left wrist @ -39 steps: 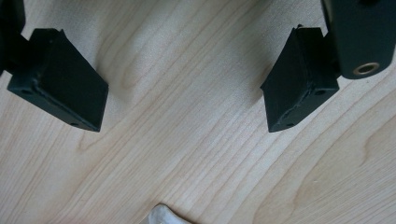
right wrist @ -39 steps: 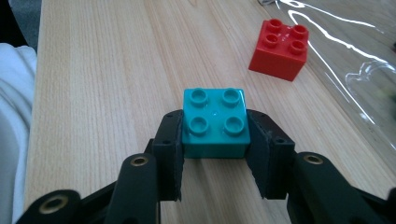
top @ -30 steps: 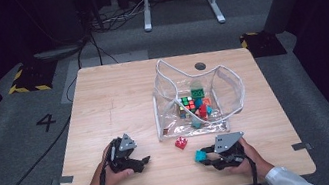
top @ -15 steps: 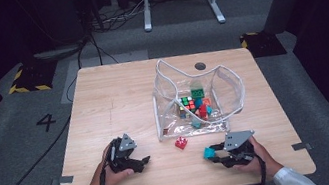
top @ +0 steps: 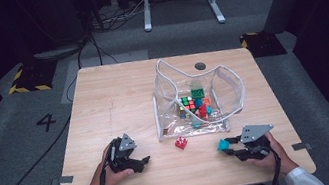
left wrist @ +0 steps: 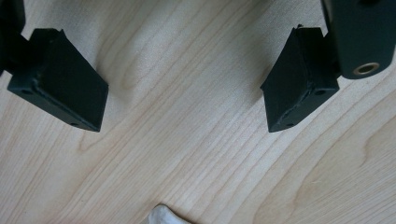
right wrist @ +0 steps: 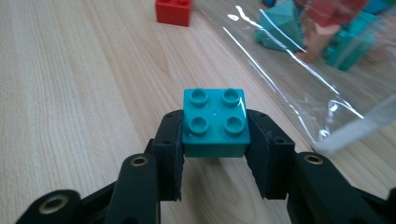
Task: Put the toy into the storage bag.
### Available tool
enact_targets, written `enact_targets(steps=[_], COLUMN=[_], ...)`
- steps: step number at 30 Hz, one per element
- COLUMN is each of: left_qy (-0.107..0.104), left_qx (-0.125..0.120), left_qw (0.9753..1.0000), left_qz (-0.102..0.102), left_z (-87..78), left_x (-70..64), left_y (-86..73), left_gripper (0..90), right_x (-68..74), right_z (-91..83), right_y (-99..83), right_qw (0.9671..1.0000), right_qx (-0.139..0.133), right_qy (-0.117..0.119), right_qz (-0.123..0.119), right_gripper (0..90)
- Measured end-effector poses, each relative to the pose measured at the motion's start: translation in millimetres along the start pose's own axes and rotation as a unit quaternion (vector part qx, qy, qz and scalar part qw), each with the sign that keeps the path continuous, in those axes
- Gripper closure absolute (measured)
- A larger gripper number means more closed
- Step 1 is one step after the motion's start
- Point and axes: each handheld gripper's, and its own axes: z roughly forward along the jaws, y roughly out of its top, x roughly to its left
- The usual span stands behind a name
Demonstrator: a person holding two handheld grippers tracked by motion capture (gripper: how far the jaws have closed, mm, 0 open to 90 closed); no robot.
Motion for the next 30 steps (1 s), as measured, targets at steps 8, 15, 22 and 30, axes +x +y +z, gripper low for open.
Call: enact_targets(steps=[8,15,22,30], left_qy=[0.0,0.0,0.0,0.0], left_qx=[0.0,0.0,0.0,0.0], left_qw=[1.0,1.0,1.0,1.0], left_qz=[0.0,0.0,0.0,0.0], left_z=[0.0,0.0,0.0,0.0], left_x=[0.0,0.0,0.0,0.0], left_y=[0.0,0.0,0.0,0.0], left_gripper=[14.2,14.2,14.2,14.2], right_x=[-15.4,-24.5,-35.9,-48.9], right_z=[-16.3,-22.8,-35.3,-54.7], right_y=[-13.0,-21.9,-29.1,-25.5], right_qw=[0.9994,0.9985,0.9963,0.9934], right_qx=[-0.006,0.004,-0.005,-0.021], right_qy=[-0.021,-0.043,-0.058,-0.086], right_qz=[0.028,0.033,0.063,0.073], right_gripper=[59.2,59.2,59.2,59.2])
